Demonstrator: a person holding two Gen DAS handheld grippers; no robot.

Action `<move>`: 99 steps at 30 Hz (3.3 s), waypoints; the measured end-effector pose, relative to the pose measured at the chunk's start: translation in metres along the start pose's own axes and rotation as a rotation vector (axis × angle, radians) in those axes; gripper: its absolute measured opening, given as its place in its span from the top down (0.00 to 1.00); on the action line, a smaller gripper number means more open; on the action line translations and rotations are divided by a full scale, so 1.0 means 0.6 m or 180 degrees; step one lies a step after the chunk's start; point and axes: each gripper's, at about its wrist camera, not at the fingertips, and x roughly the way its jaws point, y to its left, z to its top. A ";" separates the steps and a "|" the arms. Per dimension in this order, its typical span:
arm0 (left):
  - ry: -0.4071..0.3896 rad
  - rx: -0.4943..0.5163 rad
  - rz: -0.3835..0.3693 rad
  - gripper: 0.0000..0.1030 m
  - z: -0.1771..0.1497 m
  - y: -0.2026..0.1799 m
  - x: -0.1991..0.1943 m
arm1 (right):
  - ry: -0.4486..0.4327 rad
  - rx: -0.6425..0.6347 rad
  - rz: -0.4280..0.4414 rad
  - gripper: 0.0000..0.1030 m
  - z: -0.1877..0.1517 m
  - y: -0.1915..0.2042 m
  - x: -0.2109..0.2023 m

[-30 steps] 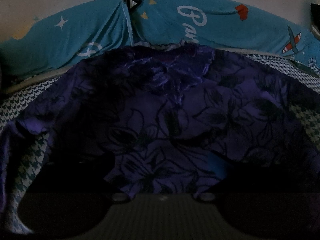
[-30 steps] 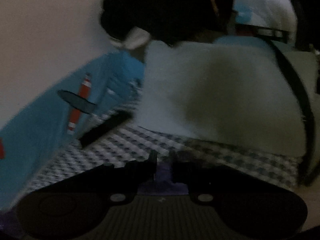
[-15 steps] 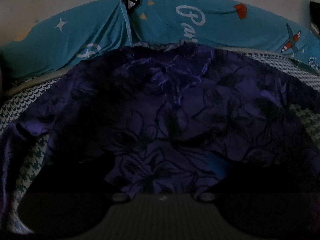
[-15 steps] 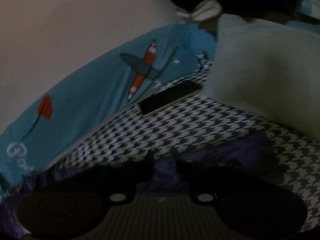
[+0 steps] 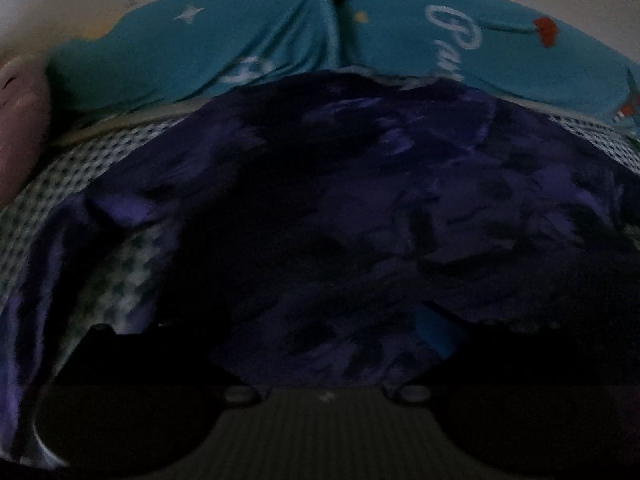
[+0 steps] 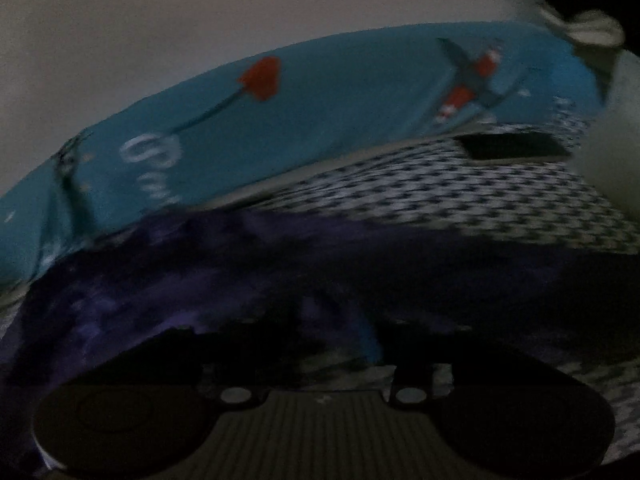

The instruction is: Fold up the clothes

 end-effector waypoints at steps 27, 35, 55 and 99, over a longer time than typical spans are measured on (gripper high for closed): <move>-0.0152 -0.0744 0.0297 0.00 -0.126 0.142 -0.136 | 0.0555 0.0011 0.0722 0.48 -0.087 0.166 -0.060; -0.0188 -0.0703 0.0435 0.00 -0.128 0.149 -0.150 | 0.0564 -0.0217 0.0744 0.47 -0.109 0.192 -0.064; -0.0285 -0.1435 0.0729 0.00 -0.108 0.298 -0.182 | 0.0677 -0.0466 0.0784 0.47 -0.135 0.218 -0.053; -0.0385 -0.1444 0.1292 0.89 -0.064 0.432 -0.129 | 0.0998 -0.0791 0.0798 0.47 -0.173 0.290 0.006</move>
